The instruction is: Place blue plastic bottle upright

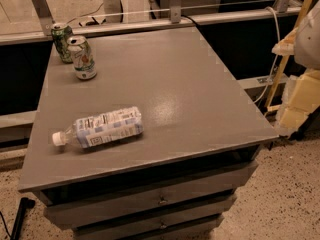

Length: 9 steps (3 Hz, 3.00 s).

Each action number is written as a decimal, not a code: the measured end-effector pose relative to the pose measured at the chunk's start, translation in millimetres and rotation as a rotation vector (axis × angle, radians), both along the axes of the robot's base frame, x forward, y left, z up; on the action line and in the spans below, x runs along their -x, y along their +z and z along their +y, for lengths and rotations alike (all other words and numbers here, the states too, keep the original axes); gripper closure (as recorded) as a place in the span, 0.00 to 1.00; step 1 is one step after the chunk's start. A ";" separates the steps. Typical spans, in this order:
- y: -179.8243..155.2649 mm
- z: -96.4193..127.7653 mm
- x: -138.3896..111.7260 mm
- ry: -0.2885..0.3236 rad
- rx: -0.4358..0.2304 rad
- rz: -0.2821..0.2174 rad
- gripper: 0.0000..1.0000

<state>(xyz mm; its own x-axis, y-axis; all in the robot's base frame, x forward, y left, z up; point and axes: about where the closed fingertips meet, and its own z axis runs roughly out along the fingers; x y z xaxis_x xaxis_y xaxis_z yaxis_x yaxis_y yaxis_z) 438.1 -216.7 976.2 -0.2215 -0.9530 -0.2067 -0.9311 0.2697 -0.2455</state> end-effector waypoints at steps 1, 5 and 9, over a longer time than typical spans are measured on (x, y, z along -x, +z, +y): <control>0.0 0.0 0.0 0.000 0.000 0.000 0.00; -48.7 225.1 -83.6 0.428 0.066 0.035 0.00; -116.0 364.4 -35.6 0.452 0.210 0.174 0.00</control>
Offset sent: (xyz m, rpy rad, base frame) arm 0.0540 0.0575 -0.0144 -0.0060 0.0371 0.1209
